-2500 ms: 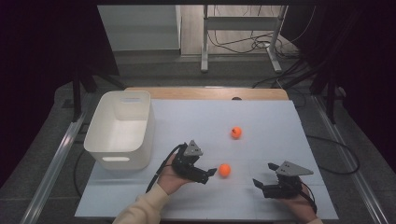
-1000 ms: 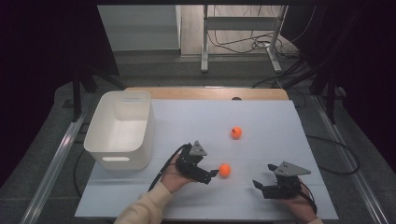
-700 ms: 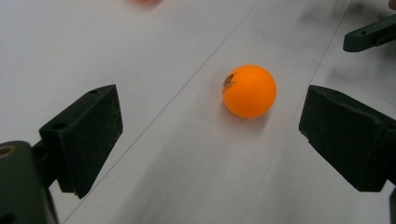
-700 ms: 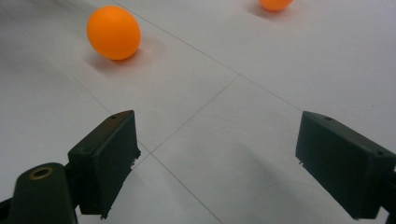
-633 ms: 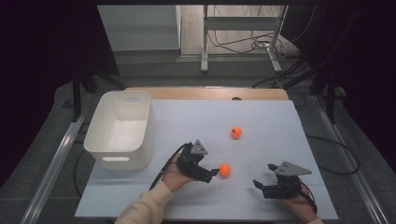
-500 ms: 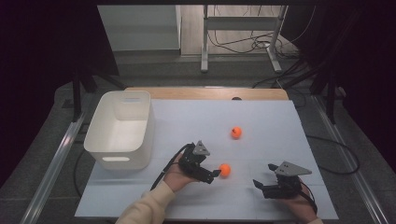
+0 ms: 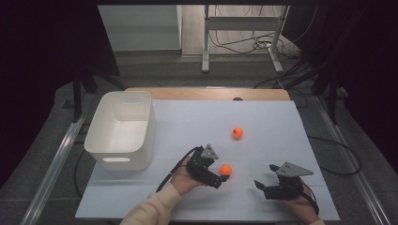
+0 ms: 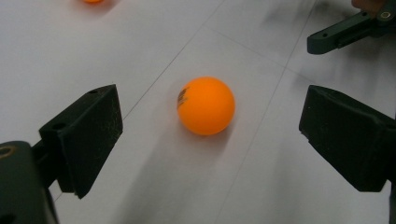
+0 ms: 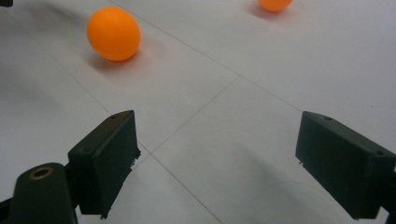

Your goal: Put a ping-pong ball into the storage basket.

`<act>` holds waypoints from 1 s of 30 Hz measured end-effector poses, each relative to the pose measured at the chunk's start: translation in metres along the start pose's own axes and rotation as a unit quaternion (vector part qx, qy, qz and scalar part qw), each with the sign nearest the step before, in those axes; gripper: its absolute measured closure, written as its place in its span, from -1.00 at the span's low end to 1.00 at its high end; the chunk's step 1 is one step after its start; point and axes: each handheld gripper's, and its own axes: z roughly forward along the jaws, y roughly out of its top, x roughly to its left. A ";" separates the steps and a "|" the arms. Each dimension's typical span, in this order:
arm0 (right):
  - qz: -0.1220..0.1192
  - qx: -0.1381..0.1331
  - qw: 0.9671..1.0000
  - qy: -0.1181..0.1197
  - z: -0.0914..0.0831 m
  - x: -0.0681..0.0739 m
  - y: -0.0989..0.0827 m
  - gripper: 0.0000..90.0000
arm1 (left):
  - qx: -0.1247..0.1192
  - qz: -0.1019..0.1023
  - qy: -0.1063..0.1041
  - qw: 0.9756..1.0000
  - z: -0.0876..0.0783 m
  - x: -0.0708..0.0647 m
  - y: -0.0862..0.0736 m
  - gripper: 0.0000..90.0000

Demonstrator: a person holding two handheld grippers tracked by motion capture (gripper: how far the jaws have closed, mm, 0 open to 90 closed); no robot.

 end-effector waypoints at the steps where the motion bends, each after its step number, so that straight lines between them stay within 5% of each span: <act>1: 0.000 0.000 1.000 0.000 0.000 0.000 0.000 -0.70 | 0.000 0.001 -0.001 1.000 0.001 -0.001 0.001 -0.84; 20: 0.000 -0.001 1.000 -0.002 -0.001 0.000 0.000 -0.70 | 0.025 0.013 -0.017 0.999 0.031 -0.005 0.010 -0.84; 30: 0.001 0.000 1.000 -0.003 -0.001 0.000 0.000 -0.70 | 0.069 0.002 -0.001 0.998 0.046 0.003 0.008 -0.78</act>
